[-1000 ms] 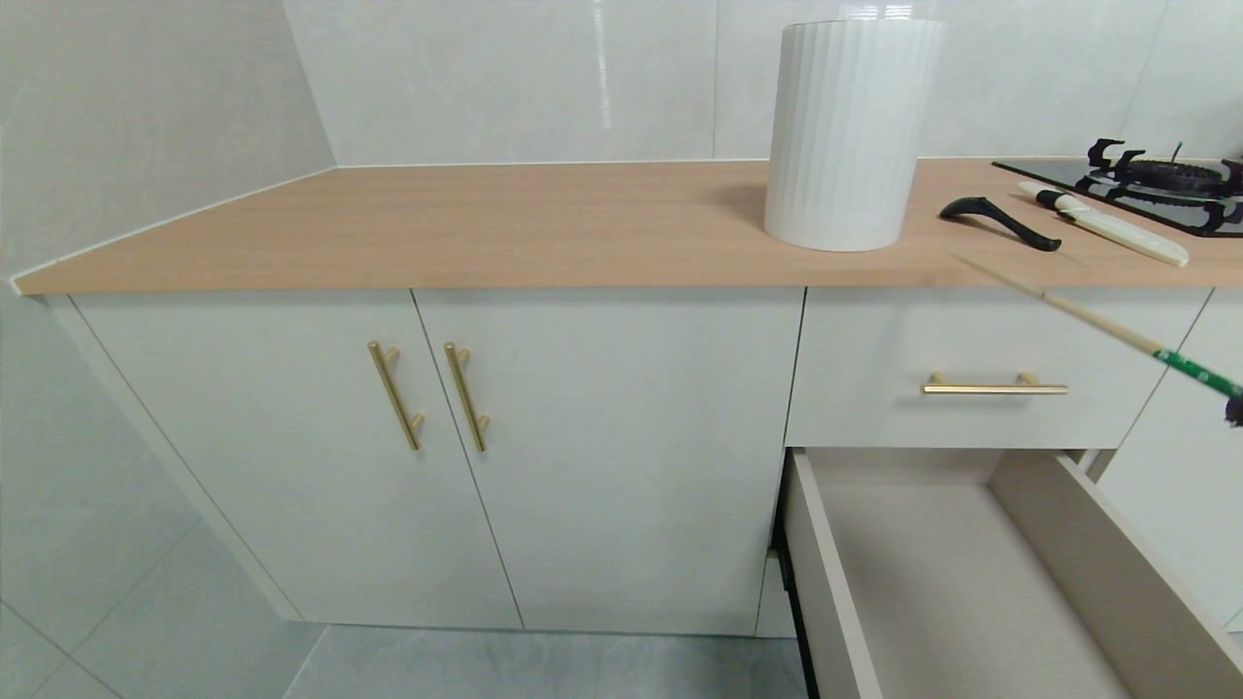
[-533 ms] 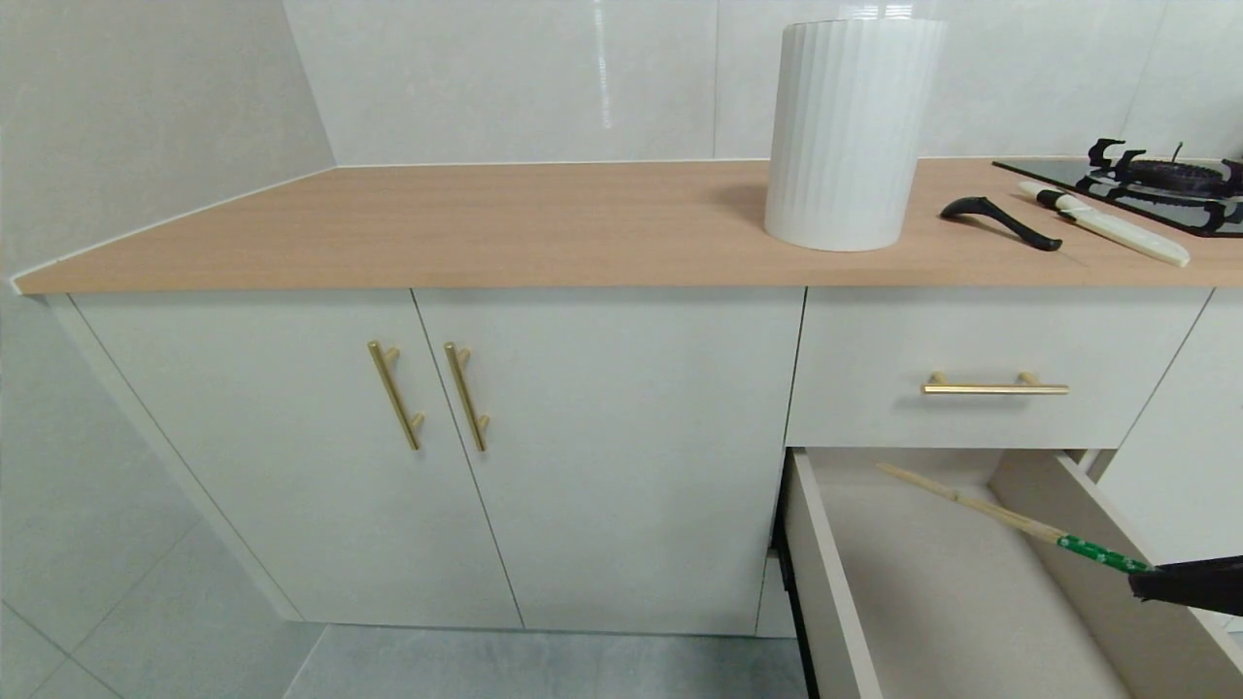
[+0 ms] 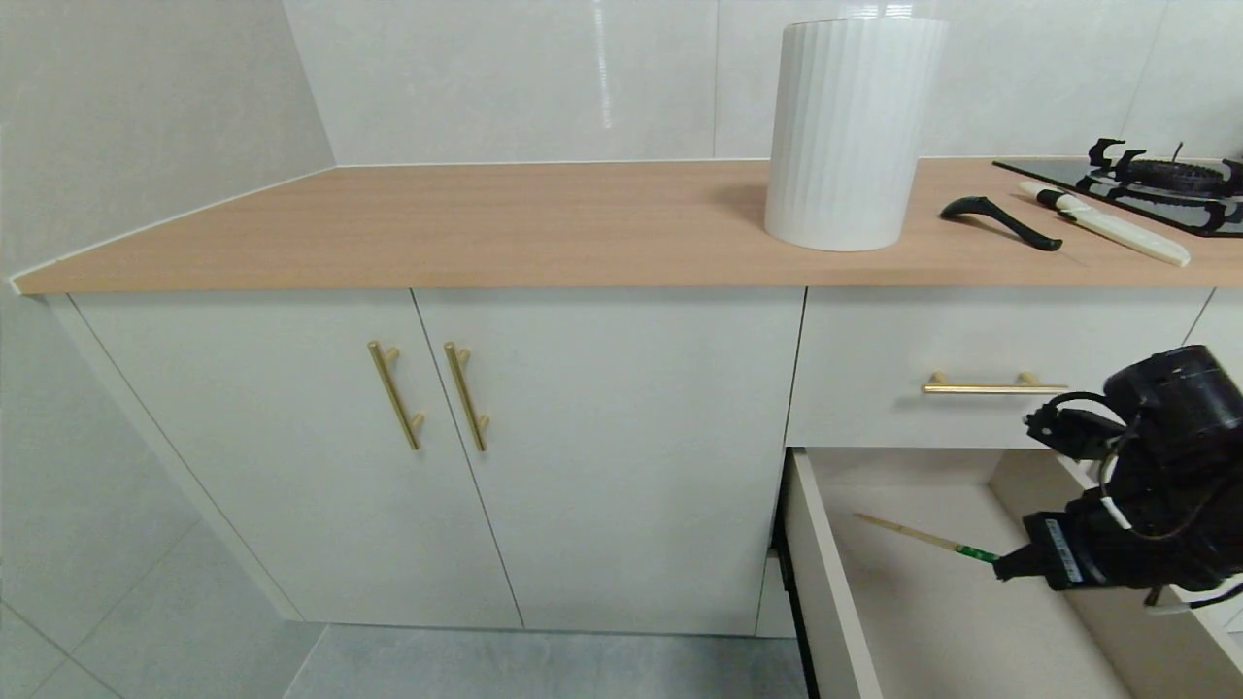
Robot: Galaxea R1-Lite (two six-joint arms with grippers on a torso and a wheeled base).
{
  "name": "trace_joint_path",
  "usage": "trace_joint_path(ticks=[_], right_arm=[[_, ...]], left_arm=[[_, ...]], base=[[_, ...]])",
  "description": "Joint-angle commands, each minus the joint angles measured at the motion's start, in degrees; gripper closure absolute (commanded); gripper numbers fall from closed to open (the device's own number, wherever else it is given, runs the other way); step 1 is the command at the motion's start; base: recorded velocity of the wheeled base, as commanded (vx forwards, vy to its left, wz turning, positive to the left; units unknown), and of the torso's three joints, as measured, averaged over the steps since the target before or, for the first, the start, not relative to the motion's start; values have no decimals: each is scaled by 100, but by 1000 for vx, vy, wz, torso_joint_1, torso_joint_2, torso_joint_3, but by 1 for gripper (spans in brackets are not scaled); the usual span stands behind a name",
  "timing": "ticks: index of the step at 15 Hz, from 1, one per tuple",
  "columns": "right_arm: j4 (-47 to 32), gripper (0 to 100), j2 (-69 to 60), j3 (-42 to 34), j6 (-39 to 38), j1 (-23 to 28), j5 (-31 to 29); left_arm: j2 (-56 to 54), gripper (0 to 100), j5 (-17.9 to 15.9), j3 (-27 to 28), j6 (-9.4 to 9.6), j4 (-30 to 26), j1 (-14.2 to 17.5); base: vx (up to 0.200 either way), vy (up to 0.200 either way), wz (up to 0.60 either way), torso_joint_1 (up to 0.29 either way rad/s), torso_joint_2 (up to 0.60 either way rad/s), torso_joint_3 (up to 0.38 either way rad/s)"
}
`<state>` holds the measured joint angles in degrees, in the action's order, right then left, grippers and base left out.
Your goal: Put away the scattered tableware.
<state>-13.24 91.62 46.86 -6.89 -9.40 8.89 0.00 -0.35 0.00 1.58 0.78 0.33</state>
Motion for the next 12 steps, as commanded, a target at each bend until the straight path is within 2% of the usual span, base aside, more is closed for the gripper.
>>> trace_joint_path(ticks=[1,5,6,9,10,12], right_arm=[[647,100,1121,-45,-410,-115,-159],[1174,100,1472,-37,-559,-124,-203],[1561,100,1762,-81,-656,-150,-370],[1693,100,2351,-54,-665,-378,-933],[2009,100,2703,-89,-665,-502,-1196],[2598,100,3116,-256,-665,-510,-1346]], left_arm=[[0,0,0,0,0,1,2],[0,0,0,0,0,1,2],[0,0,0,0,0,1,2],[0,0,0,0,0,1,2],[0,0,0,0,-9,1,2],[0,0,0,0,0,1,2]], base=[[0,0,0,0,0,0],[0,0,0,0,0,0],[0,0,0,0,0,0],[0,0,0,0,0,0],[0,0,0,0,0,0],[0,0,0,0,0,0]])
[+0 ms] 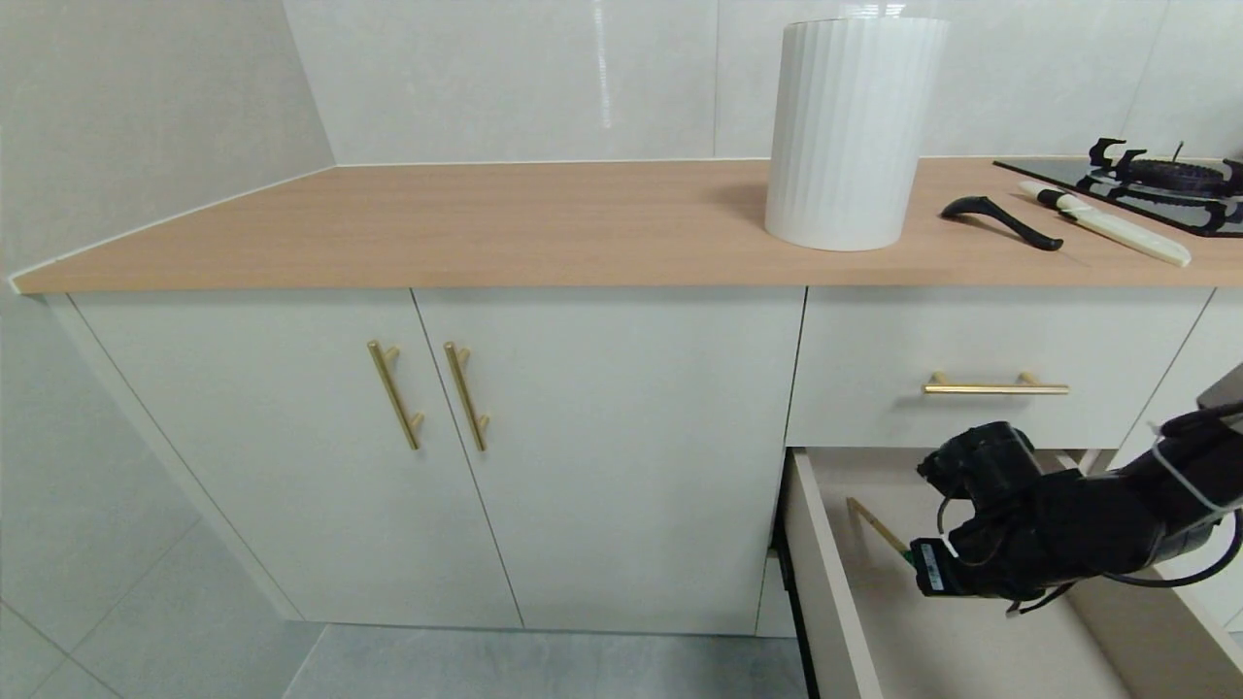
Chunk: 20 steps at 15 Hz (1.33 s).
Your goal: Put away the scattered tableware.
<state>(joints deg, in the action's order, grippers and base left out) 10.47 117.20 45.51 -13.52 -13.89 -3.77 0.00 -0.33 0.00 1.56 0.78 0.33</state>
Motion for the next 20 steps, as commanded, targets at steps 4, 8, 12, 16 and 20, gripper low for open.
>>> trace_joint_path(ticks=[4,8,12,16,20], right_arm=[[1150,100,1024,-394,25,-79,-124],[1343,100,1174,-455,16,-106,-203],[1431,100,1191,-473,7,-114,-203],[1880,0,1261,-657,7,-176,-212],[1915,0,1261,-675,16,-176,-212]], left_arm=[[0,0,-2,0,2,1,2],[0,0,-2,0,2,1,2],[0,0,-2,0,2,1,2],[0,0,-2,0,2,1,2],[0,0,-2,0,2,1,2]], base=[[0,0,0,0,0,0],[0,0,0,0,0,0],[0,0,0,0,0,0],[0,0,0,0,0,0],[0,0,0,0,0,0]])
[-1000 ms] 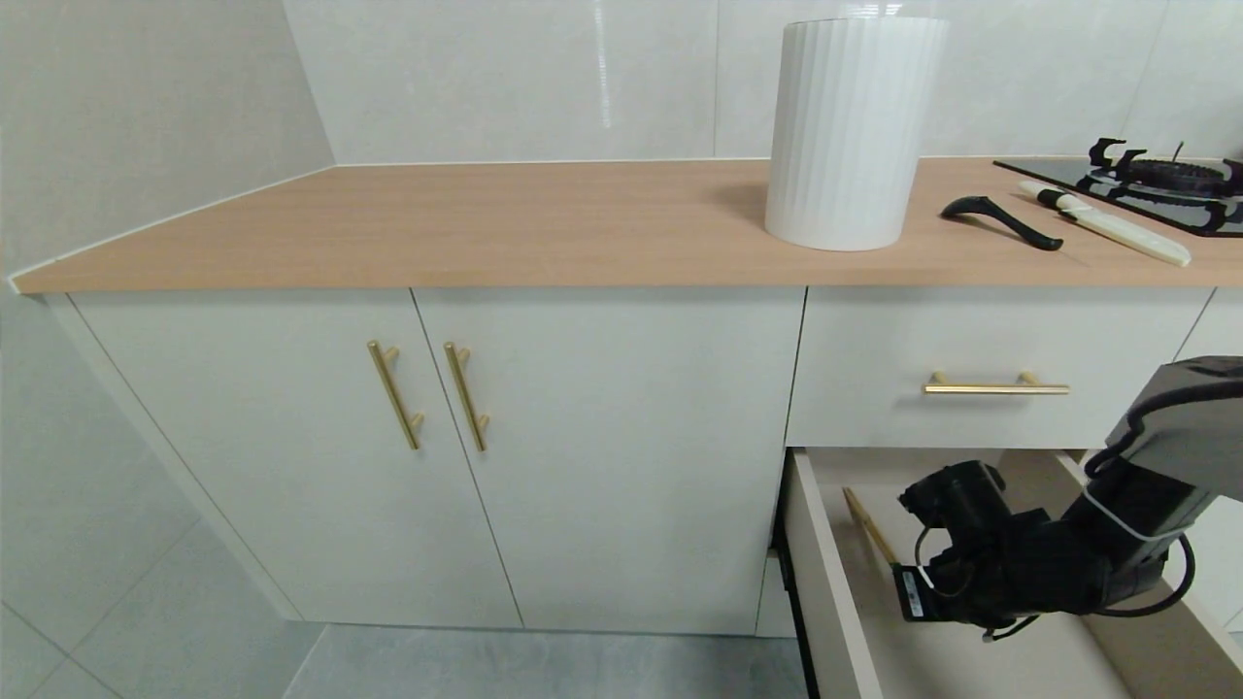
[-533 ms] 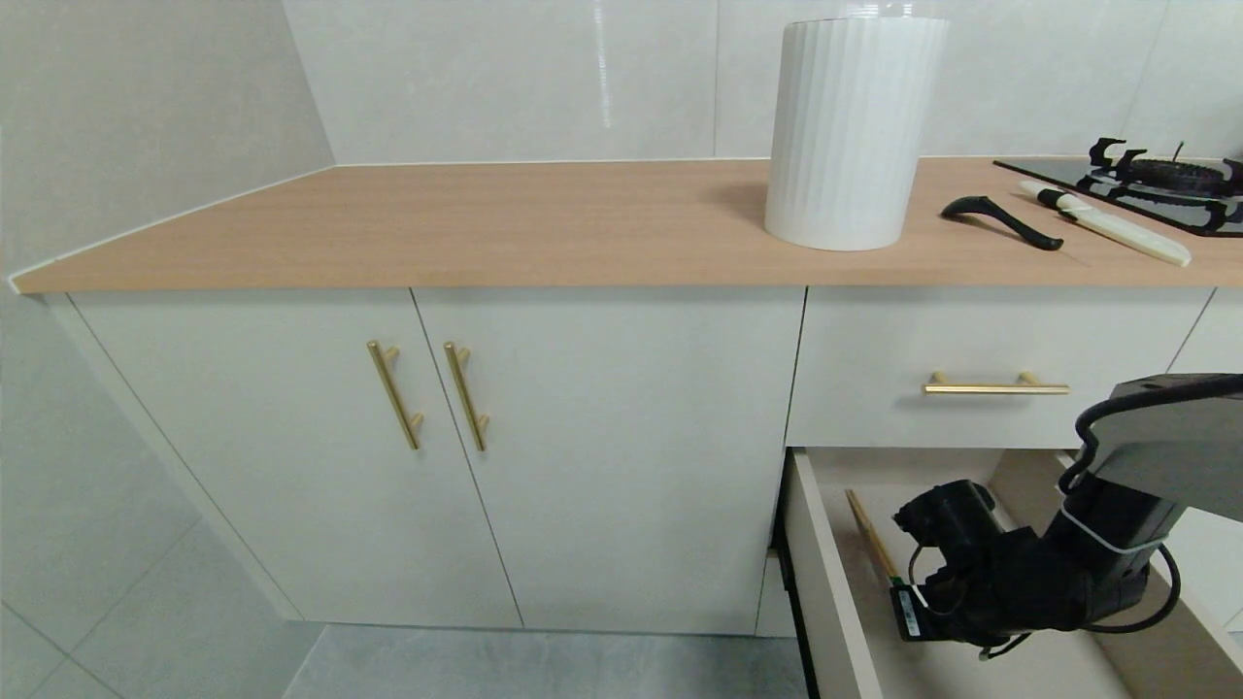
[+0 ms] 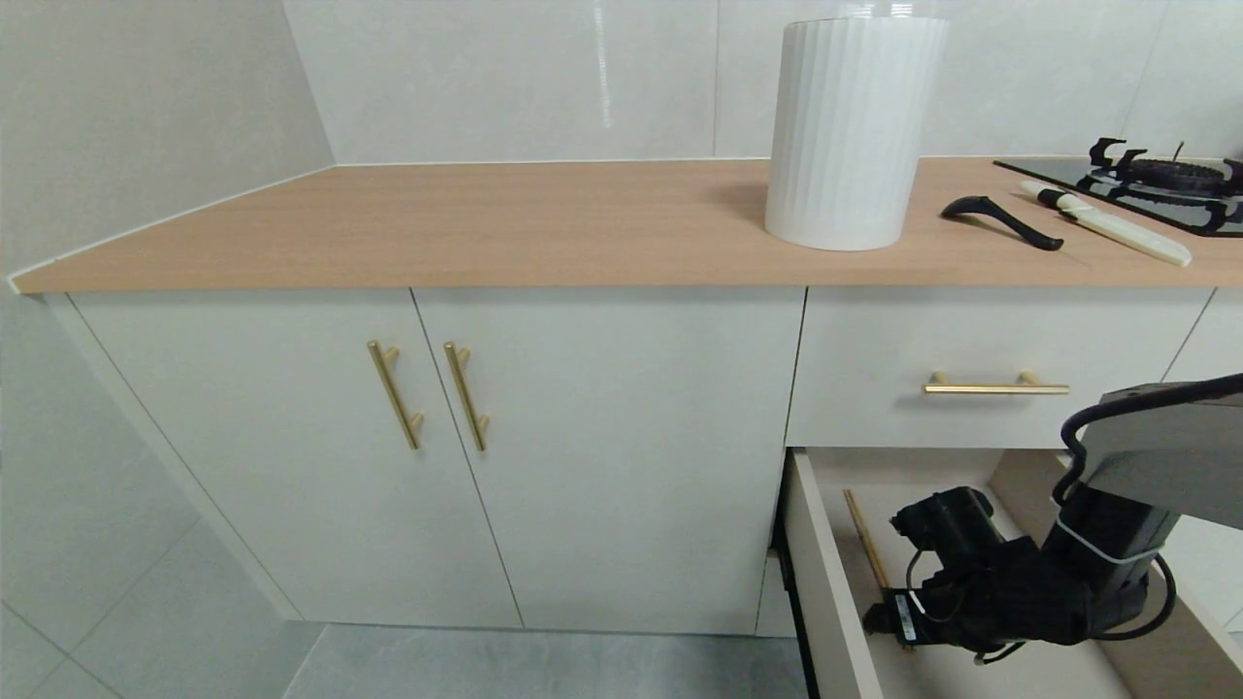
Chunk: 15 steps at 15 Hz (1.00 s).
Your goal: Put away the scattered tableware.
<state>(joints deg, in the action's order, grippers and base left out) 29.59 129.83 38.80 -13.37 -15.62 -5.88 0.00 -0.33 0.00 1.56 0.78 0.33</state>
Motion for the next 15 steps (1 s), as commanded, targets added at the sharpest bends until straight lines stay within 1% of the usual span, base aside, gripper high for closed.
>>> trace_joint_path(ticks=[1,3,8,10,11,13,15], right_arm=[[3,0,-28,-22,1,-12,-10],[3,0,-292,-110,1,-20,-19],[-14,0,-1900,-496,54,-73,-19],[-111,0,-2858,-681,414,24,-10],[-252,0,-3350,-734,757,191,-1],[-682,0,-4291,-681,915,375,43],[-1201,0,-5011,-549,1170,612,227]], left_arm=[[0,0,-2,0,2,1,2],[0,0,-2,0,2,1,2],[0,0,-2,0,2,1,2],[0,0,-2,0,2,1,2],[0,0,-2,0,2,1,2],[0,0,-2,0,2,1,2],[0,0,-2,0,2,1,2]], base=[[0,0,0,0,0,0],[0,0,0,0,0,0],[0,0,0,0,0,0],[0,0,0,0,0,0],[0,0,0,0,0,0],[0,0,0,0,0,0],[0,0,0,0,0,0]])
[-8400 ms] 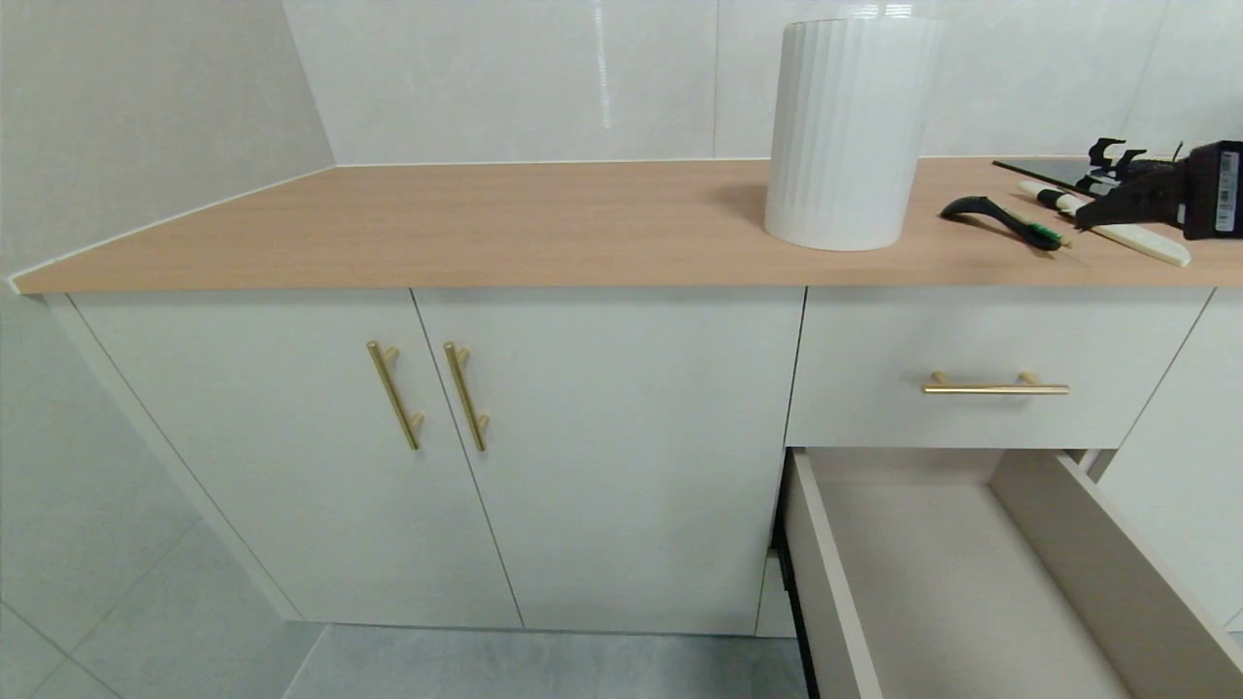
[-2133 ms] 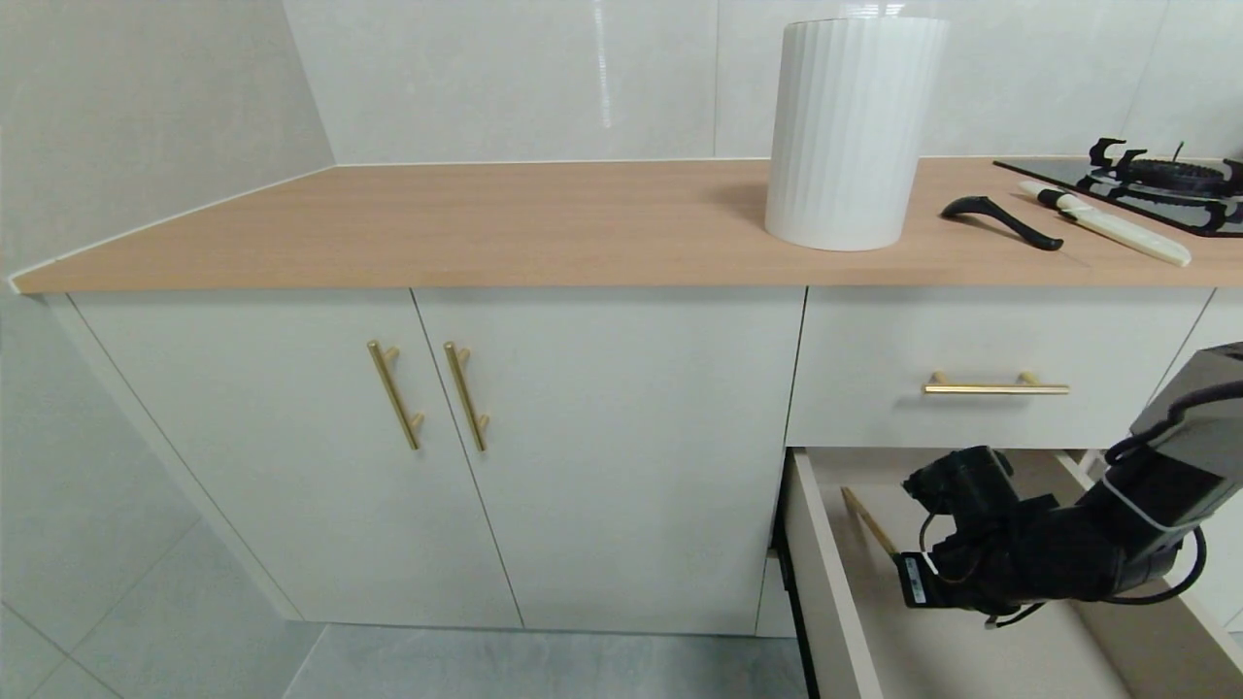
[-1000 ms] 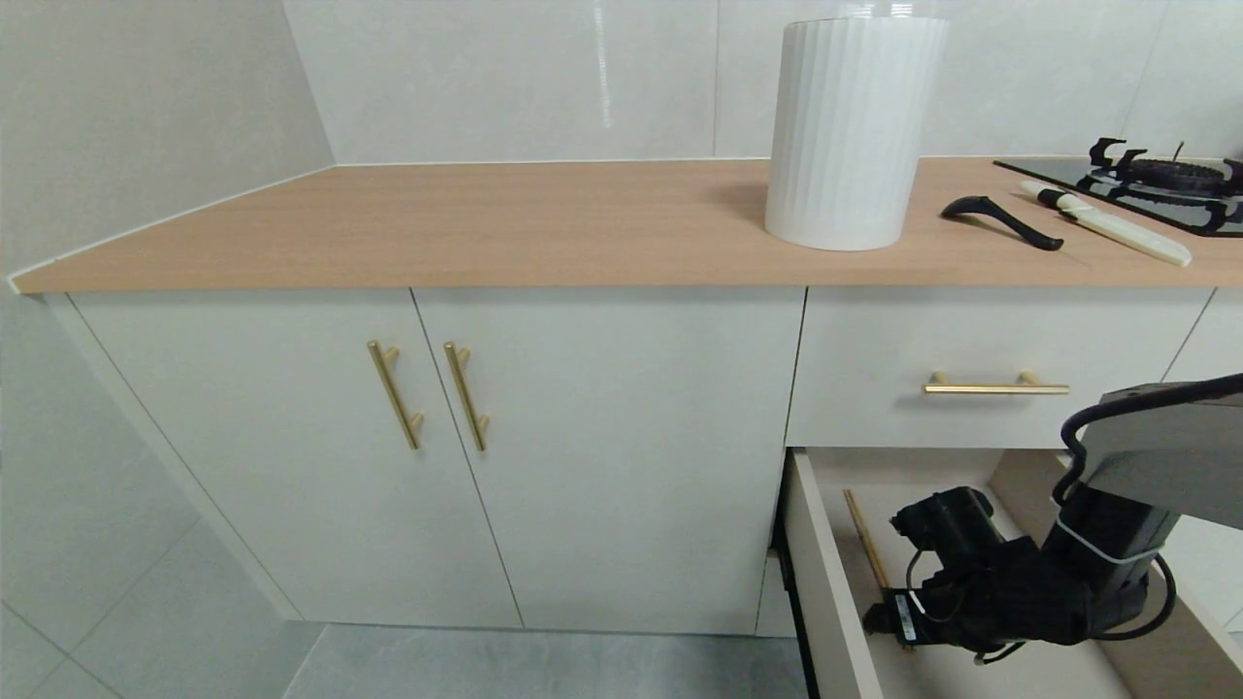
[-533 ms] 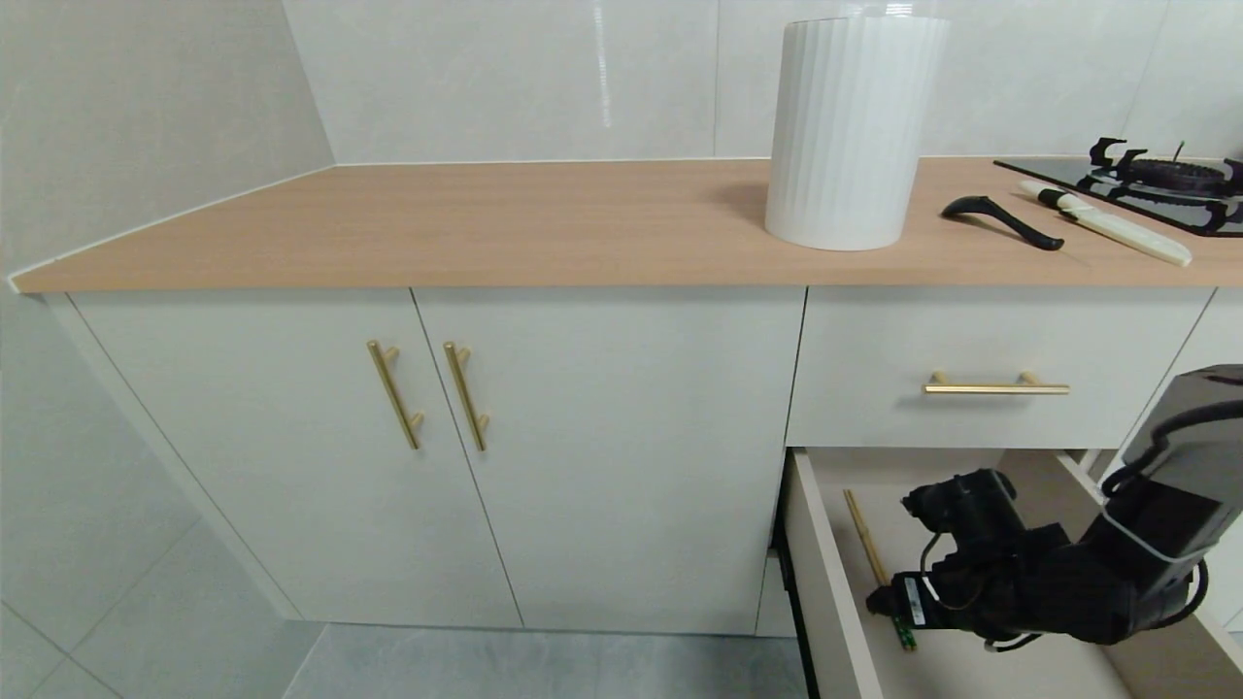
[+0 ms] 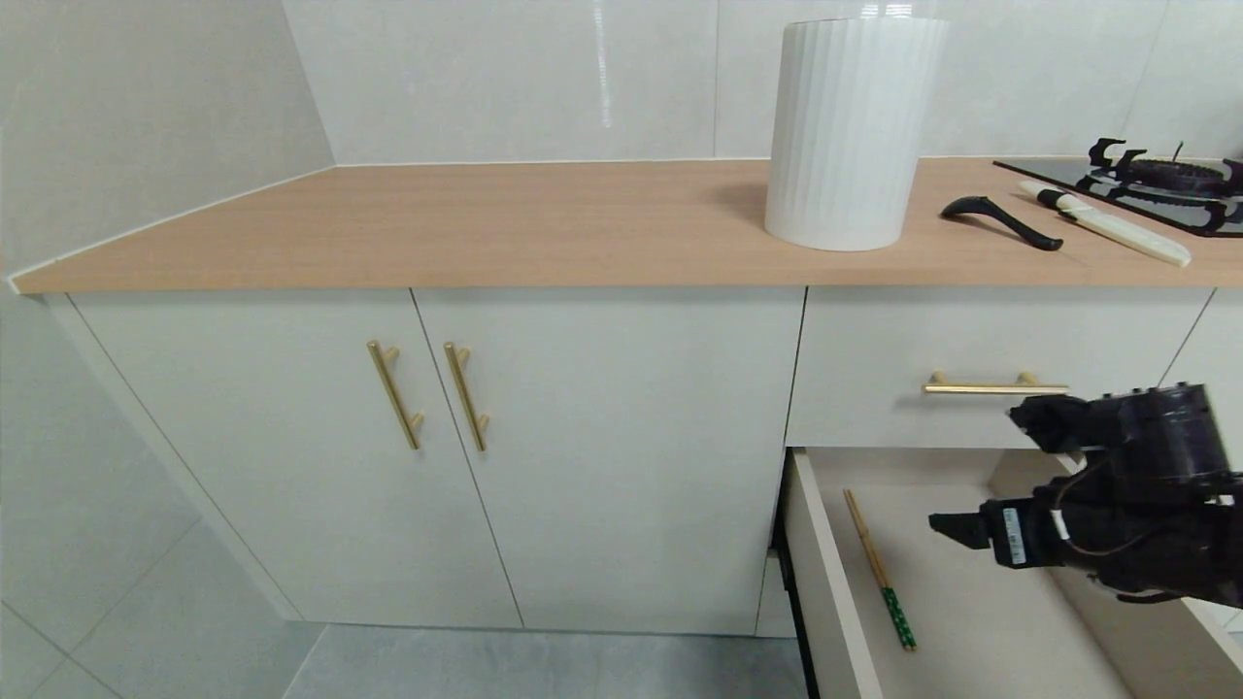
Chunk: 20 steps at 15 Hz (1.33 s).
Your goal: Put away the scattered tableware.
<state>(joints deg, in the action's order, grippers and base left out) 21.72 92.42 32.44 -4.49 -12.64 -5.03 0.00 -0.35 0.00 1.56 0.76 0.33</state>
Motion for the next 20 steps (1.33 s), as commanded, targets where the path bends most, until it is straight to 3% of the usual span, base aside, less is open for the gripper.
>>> trace_joint_path(ticks=[1,8,16,20], right_arm=[[-467,0,-1472,105,537,482,266],[-476,0,-2131,114,730,552,275],[-467,0,-2457,219,950,561,293],[-617,0,-1173,1950,958,921,785]], left_arm=[[0,0,0,0,2,4,2],[0,0,0,0,2,4,2],[0,0,0,0,2,4,2],[0,0,0,0,2,4,2]], base=[[0,0,0,0,0,0],[0,0,0,1,-19,-21],[0,0,0,52,-349,-294],[0,0,0,13,-49,-33]])
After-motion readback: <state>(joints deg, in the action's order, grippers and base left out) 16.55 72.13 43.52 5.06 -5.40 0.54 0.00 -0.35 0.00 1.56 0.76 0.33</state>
